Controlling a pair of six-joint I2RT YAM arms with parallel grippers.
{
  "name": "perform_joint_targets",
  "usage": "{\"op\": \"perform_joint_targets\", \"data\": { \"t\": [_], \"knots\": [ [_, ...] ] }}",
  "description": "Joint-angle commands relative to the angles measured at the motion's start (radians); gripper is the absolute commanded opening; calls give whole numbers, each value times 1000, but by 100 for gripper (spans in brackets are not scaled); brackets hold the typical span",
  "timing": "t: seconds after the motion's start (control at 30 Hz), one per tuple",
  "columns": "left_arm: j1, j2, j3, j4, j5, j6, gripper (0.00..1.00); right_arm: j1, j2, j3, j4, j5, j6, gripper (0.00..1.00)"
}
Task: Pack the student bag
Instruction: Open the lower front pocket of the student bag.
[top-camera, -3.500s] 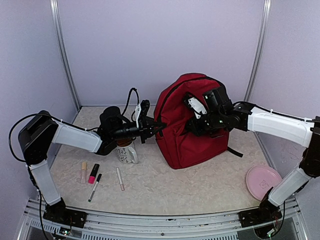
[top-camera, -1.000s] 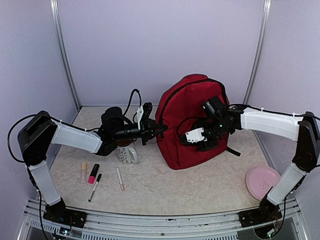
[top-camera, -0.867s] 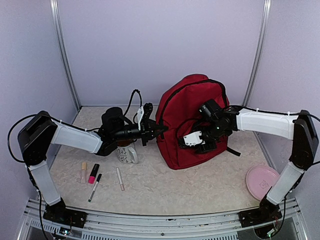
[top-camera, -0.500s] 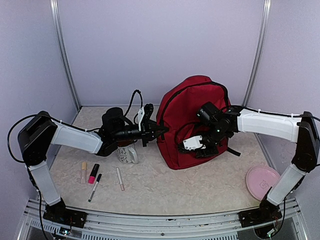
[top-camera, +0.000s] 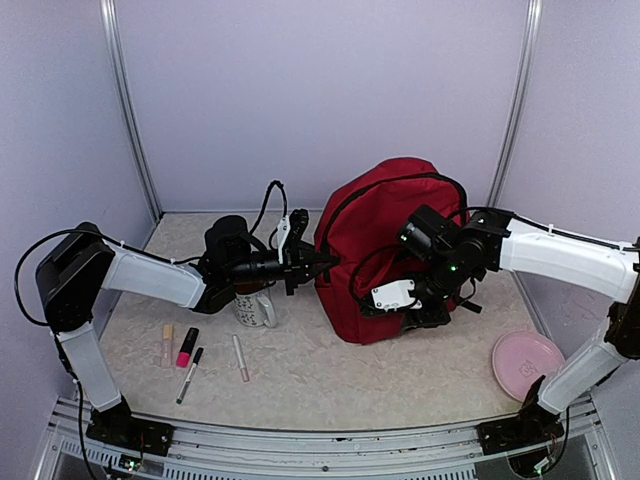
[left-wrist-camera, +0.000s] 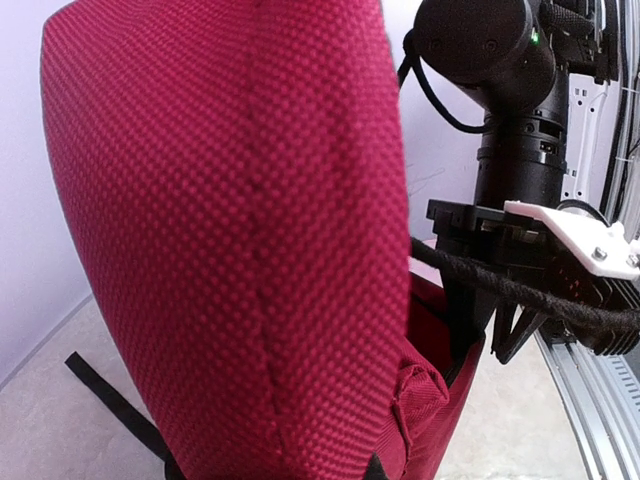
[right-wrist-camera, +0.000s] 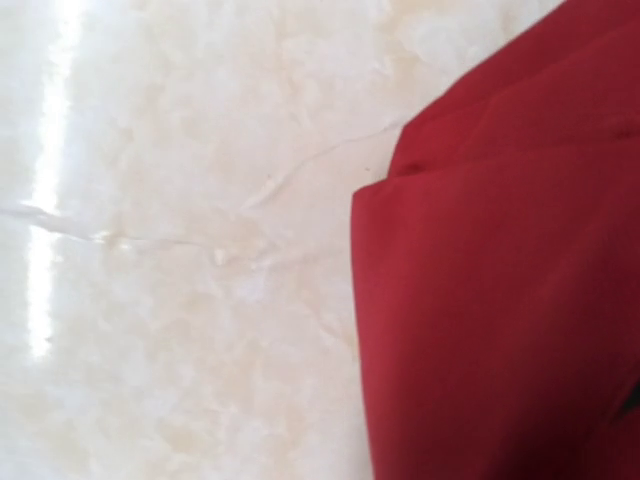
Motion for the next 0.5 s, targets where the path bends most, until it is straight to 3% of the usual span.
{"op": "perform_joint_targets", "data": {
  "t": [0.0, 0.13, 0.33, 0.47],
  "knots": [
    [0, -30, 21, 11, 7, 18, 0, 30, -43, 52, -66, -48, 65, 41],
    [-6, -34, 15, 13, 14, 34, 0, 30, -67, 48, 2, -40, 67, 46],
    [-13, -36, 13, 8, 22, 51, 0, 31, -93, -10, 118, 113, 67, 51],
    [-15, -36, 16, 3, 32, 52, 0, 30, -94, -6, 136, 92, 100, 53]
  ]
}}
